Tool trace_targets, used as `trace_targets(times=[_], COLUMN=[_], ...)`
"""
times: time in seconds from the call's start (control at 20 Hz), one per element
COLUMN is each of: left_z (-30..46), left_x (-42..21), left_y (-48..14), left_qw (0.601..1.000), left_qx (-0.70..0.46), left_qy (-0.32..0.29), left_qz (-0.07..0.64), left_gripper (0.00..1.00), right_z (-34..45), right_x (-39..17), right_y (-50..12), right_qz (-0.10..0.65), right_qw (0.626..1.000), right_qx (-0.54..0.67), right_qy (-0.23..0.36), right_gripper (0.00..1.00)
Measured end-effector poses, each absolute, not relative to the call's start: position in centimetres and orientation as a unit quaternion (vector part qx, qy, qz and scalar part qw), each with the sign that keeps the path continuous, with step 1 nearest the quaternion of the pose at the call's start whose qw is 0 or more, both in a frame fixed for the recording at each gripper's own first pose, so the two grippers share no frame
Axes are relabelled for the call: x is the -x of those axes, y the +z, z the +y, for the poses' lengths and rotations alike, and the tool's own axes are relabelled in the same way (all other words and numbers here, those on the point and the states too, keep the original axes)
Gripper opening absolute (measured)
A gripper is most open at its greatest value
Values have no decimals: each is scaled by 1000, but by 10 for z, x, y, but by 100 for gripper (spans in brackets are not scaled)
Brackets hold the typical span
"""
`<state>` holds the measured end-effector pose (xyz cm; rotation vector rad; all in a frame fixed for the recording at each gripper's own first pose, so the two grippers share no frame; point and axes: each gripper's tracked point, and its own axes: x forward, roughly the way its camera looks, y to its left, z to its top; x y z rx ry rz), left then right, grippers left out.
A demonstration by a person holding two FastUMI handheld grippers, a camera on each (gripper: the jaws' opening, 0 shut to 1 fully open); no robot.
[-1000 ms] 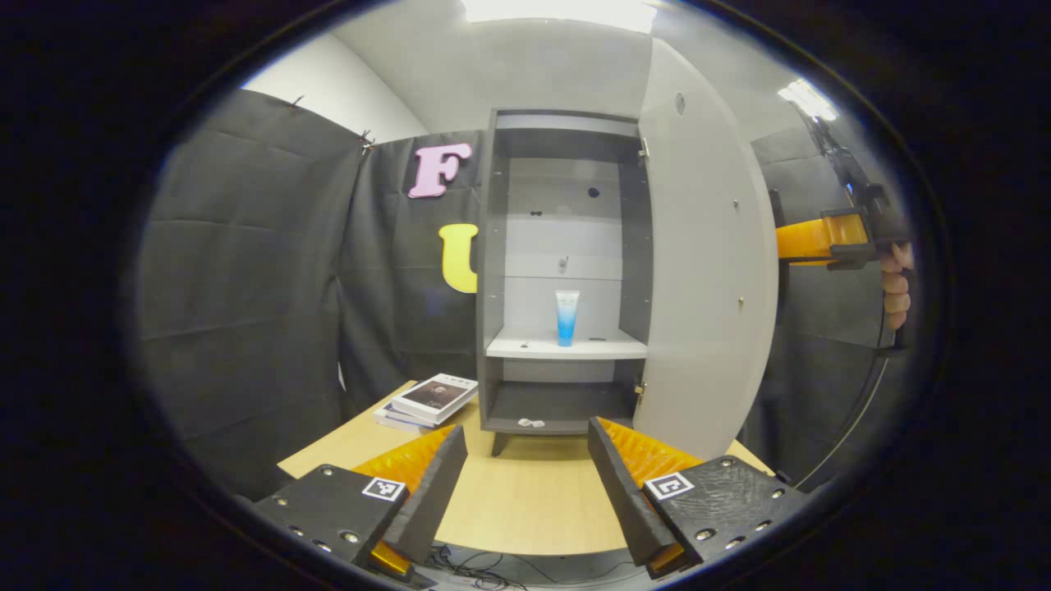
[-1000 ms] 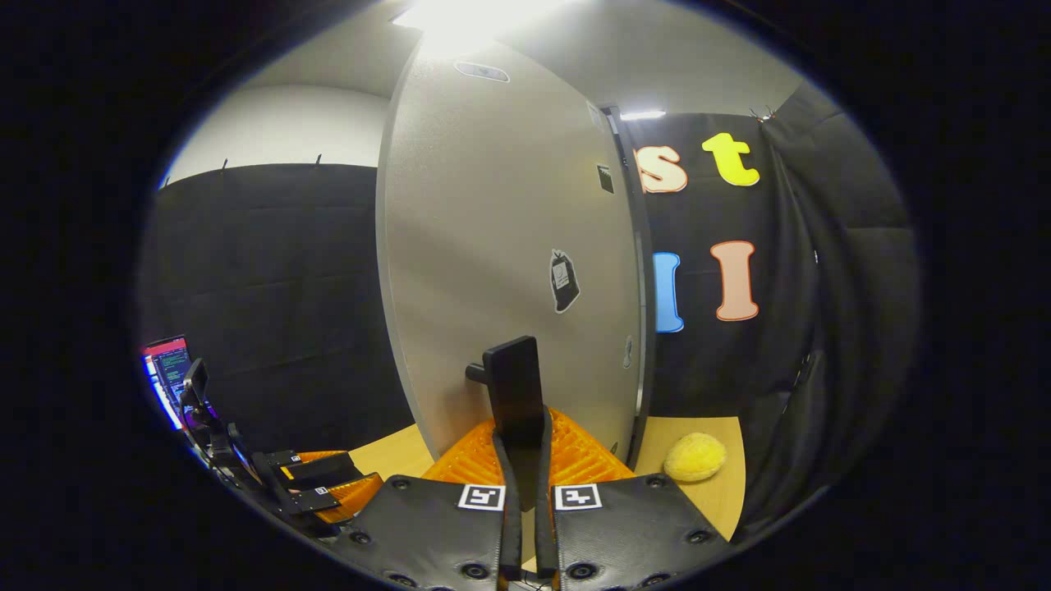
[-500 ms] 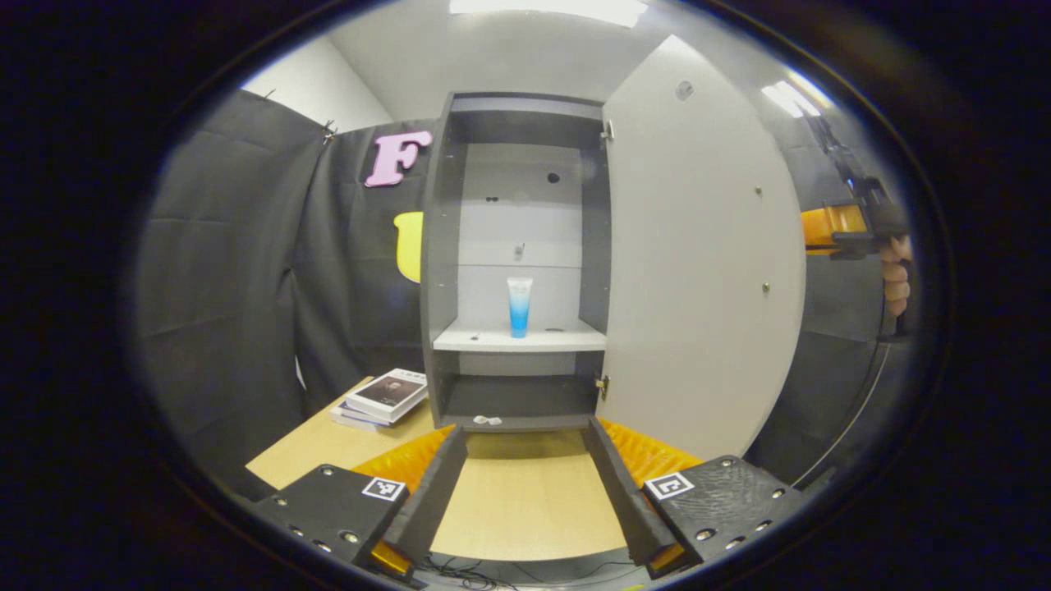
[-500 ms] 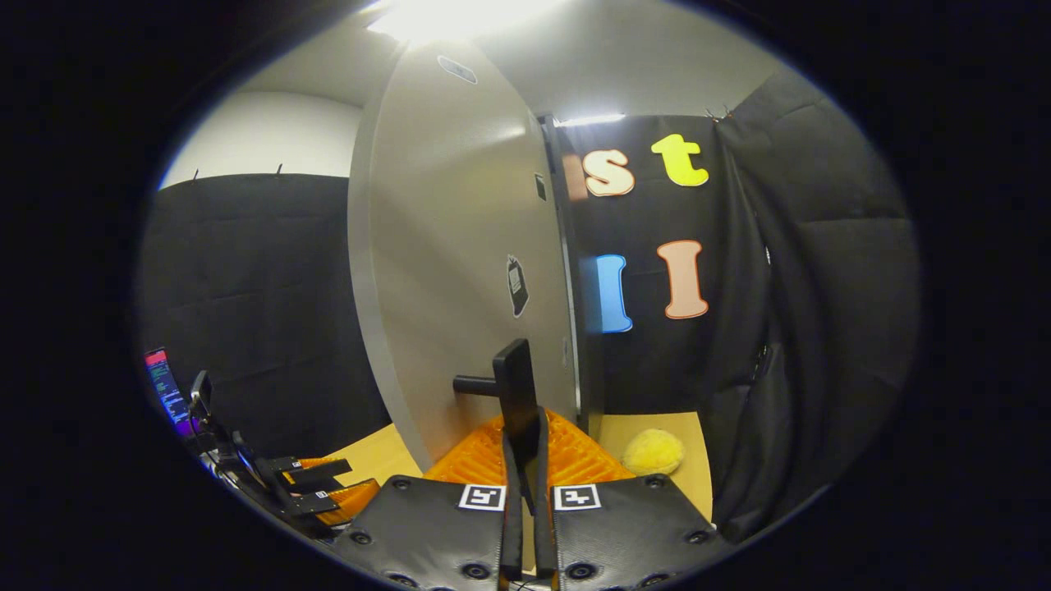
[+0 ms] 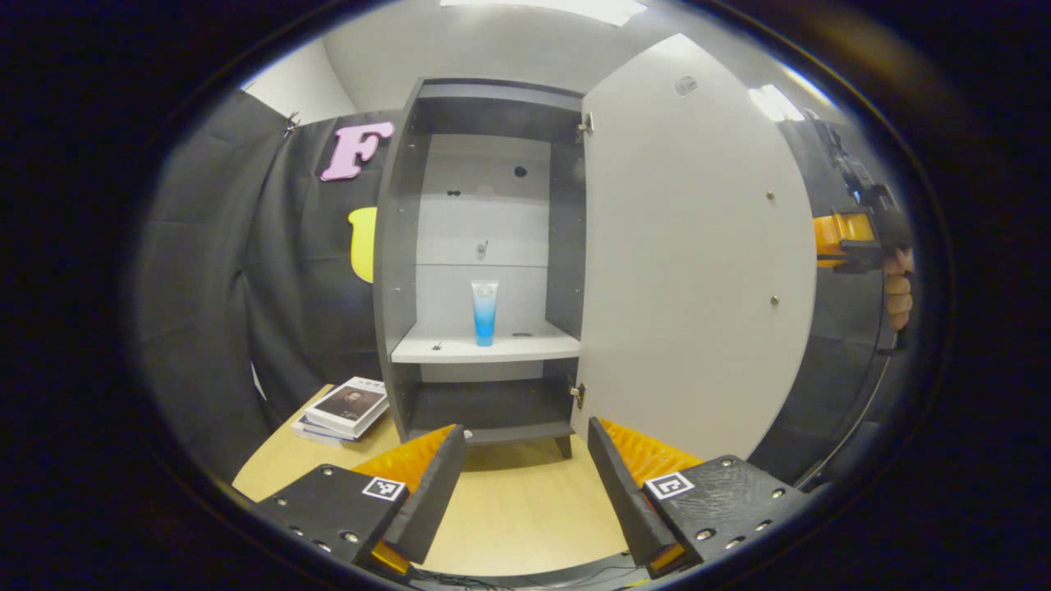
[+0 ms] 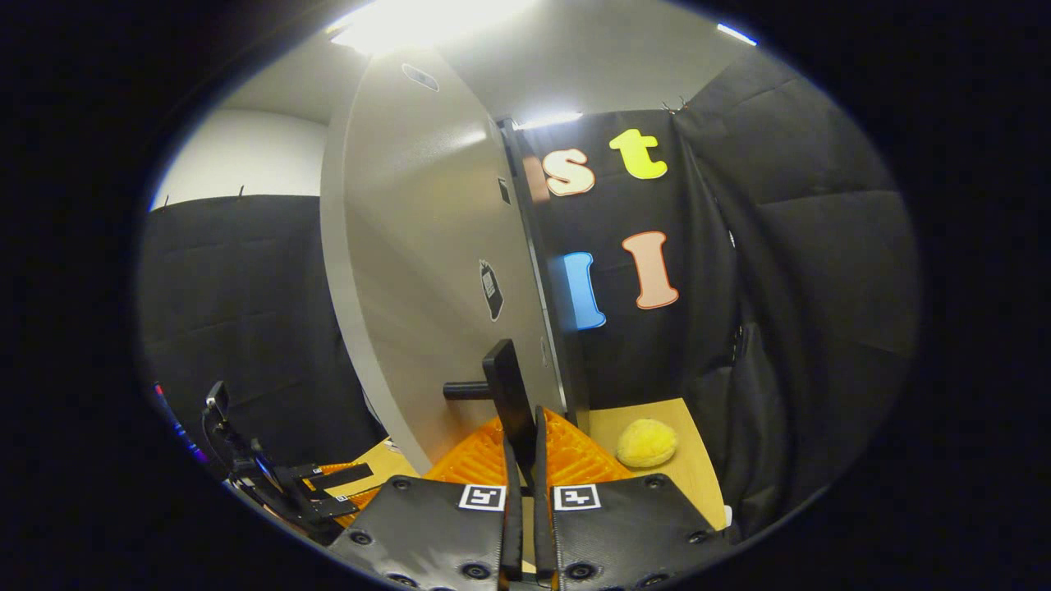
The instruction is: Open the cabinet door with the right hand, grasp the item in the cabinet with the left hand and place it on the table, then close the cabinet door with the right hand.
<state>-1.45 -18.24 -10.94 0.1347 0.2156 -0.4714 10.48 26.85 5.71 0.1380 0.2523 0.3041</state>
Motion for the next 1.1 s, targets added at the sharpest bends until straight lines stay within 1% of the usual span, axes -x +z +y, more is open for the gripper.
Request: trace_targets(times=[0.1,0.15,0.2,0.25,0.3,0.35,0.4,0.5,0.55,0.6,0.65,0.8,0.95,1.1], left_z=[-178,-176,-173,-171,-170,-169,-168,-166,-165,-163,-160,-152,-144,-141], left_x=[4,-2,-8,-10,-13,-17,-20,-24,-27,-30,-33,-50,-71,-95], left_y=[-111,-111,-112,-115,-116,-116,-116,-120,-120,-118,-115,-111,-105,-90], left_qw=[961,960,960,958,957,956,955,950,948,947,947,948,953,959], left_qx=[-59,-54,-51,-48,-42,-36,-34,-31,-29,-24,-17,-9,-5,-6], left_qy=[-245,-251,-253,-255,-260,-265,-270,-283,-289,-291,-293,-292,-280,-265], left_qz=[113,111,113,119,120,120,122,129,131,131,129,122,113,97], left_gripper=[90,90,90,90,91,90,90,90,90,90,90,90,90,90], right_z=[265,265,265,264,263,261,258,260,258,253,249,225,193,167], right_x=[-104,-103,-99,-95,-90,-84,-78,-65,-61,-57,-55,-50,-53,-65], right_y=[57,57,56,56,55,55,54,56,60,66,71,74,71,66], right_qz=[130,130,131,134,135,134,134,139,134,129,124,111,115,117], right_qw=[981,983,984,984,984,984,985,981,981,980,980,980,977,976], right_qx=[-62,-58,-56,-58,-62,-66,-74,-113,-129,-143,-153,-165,-165,-151], right_qy=[127,119,112,106,101,94,84,70,59,49,37,-11,-68,-103], right_gripper=[7,3,7,3,7,3,7,7,6,2,2,2,2,2])
